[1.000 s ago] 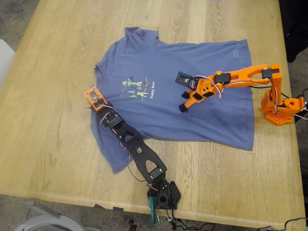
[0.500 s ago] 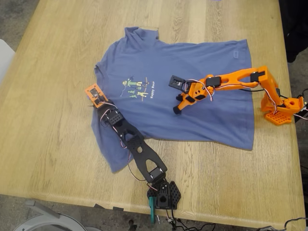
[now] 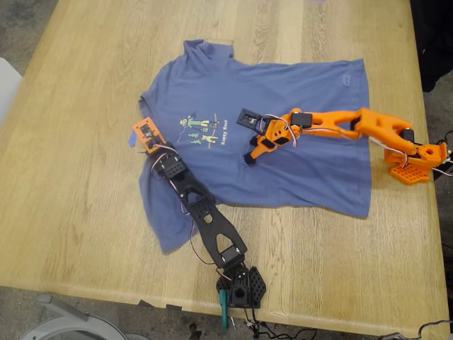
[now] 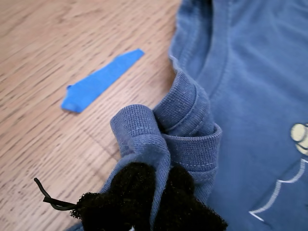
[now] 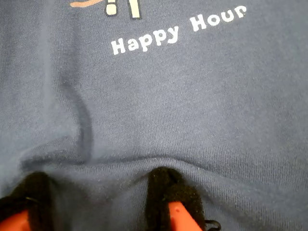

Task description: Fold a T-shirt

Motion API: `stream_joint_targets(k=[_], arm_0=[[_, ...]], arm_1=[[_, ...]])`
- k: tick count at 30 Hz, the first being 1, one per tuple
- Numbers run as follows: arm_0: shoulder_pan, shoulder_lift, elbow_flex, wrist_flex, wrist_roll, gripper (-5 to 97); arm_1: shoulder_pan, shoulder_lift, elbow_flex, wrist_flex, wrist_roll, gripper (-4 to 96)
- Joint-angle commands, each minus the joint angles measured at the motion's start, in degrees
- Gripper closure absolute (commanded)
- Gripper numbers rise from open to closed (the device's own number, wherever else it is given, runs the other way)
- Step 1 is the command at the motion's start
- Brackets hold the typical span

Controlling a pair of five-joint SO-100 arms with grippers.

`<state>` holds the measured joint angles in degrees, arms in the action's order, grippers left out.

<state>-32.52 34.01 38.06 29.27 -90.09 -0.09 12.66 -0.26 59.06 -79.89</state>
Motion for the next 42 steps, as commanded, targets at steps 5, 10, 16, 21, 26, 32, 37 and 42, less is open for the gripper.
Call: stream_joint_targets(k=[5,10,16,21,26,32,37,42], arm_0=[[5.2,17.2,-4.6,4.8,-1.2,92],[8.0,21.7,-4.2,8.4,-1.4,91],[11.3,26.9,-3.3,13.3,-1.8,91],[12.5,32.9,5.1,12.2,-2.1,92],[15.6,42.8,18.7,9.9,-2.5,92],[21.5,60.3,43.7,3.6,-2.6,92],[26.5,70.0,53.7,2.5,-2.6,92],[31.3,73.8,54.5,3.0,-2.5,92]], arm_1=[[-1.2,-3.6,-7.1,2.6,0.2,65.1],[-1.1,-6.6,-6.9,1.5,-1.1,68.8],[-0.4,-9.9,-6.8,-1.2,-1.1,78.4],[1.1,-11.1,-6.9,-2.0,-0.7,79.9],[4.4,-11.4,-6.9,-2.3,-0.5,80.7],[9.0,-11.4,-7.0,-2.3,-0.7,82.2],[12.6,-11.6,-7.0,-2.8,0.0,83.6],[16.1,-11.8,-7.1,-2.5,0.9,86.6]])
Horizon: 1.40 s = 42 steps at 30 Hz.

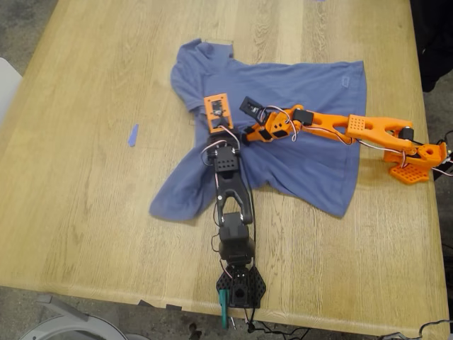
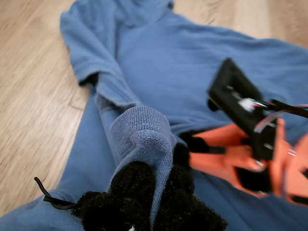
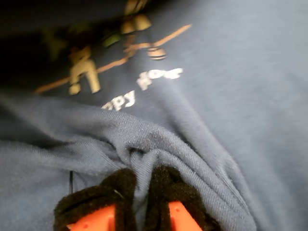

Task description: Fold a T-shirt

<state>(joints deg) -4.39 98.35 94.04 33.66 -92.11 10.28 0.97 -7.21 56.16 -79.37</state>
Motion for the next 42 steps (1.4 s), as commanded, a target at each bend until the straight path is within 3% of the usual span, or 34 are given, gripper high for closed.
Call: stream_joint_targets(k=[1,14,27,42], arm_0=[[4.5,9.8,-1.8,-1.1,-0.5,92],[28.4,8.4,-3.4,2.5,-1.0,92],[46.4,-6.4,-1.8,-4.4,-1.3,92],[56.0,-25.0,-12.0,-8.3,-1.8,91]], arm_1=[[6.2,-0.1,-0.2,0.4,0.4,87.5],[13.4,0.1,-0.2,1.8,0.4,89.9],[18.5,-1.4,-0.2,0.7,0.3,91.2],[20.5,-1.5,-0.3,0.3,0.5,91.5]])
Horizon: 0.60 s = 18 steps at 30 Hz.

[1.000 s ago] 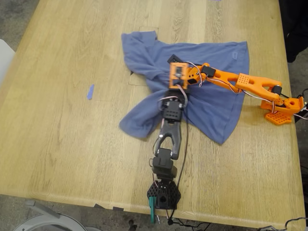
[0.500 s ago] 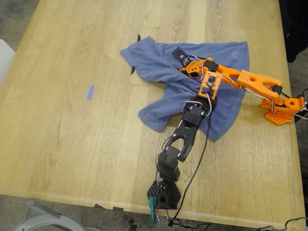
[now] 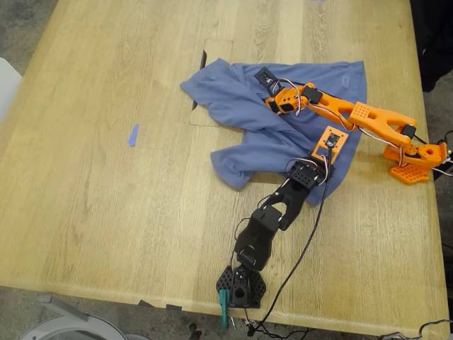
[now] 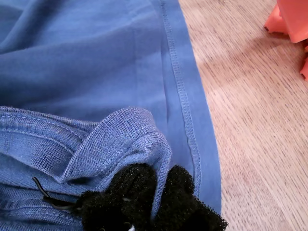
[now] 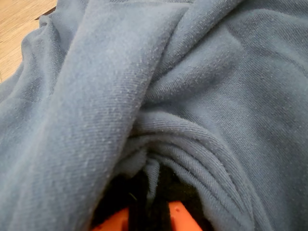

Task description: Fold a T-shirt

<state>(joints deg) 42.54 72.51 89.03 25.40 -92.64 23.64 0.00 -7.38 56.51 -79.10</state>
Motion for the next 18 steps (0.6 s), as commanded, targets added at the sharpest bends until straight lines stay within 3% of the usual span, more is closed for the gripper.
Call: stream_joint_targets(k=[1,10,15,18], arm_0=[[9.1,-0.6,-8.6,0.4,-1.2,91],[9.1,-25.8,-46.5,15.2,-1.2,91],[9.0,-28.4,-49.4,18.3,-1.2,90],[9.6,-28.4,-50.6,21.9,-1.2,83]], arm_1=[[6.8,-0.5,-0.1,0.1,0.3,91.5],[2.7,-0.3,-0.1,2.5,0.6,91.5],[1.7,0.1,-0.1,2.8,0.7,91.5],[1.3,0.4,-0.1,3.3,0.8,91.5]])
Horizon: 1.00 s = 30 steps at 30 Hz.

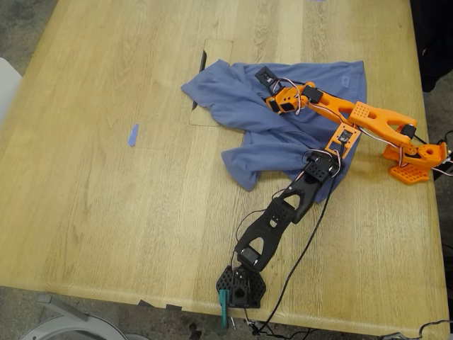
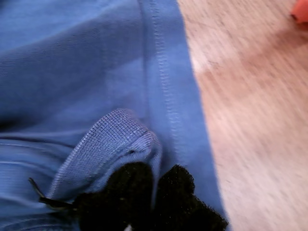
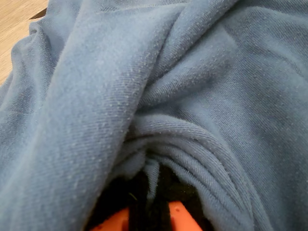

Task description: Fold a T-shirt

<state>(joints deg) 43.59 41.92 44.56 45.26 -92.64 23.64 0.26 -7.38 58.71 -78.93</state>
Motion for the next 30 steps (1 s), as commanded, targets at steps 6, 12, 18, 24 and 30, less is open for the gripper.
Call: stream_joint_targets(k=[6,12,18,24,30], arm_0=[[6.8,3.4,-8.7,9.1,-1.1,54],[2.4,5.2,-13.9,14.2,-1.4,39],[-0.7,4.7,-25.8,24.2,0.4,32],[-0.5,-3.0,-44.8,34.5,0.4,30],[1.1,-16.3,-59.0,33.1,-1.8,30]], arm_1=[[1.2,1.3,-0.1,2.6,0.6,91.4],[1.7,2.5,-0.1,3.9,0.5,91.4],[1.5,3.3,-0.1,4.6,0.5,91.4],[0.9,3.3,-0.1,4.7,0.6,91.4],[0.7,3.1,0.0,4.8,0.6,91.3]])
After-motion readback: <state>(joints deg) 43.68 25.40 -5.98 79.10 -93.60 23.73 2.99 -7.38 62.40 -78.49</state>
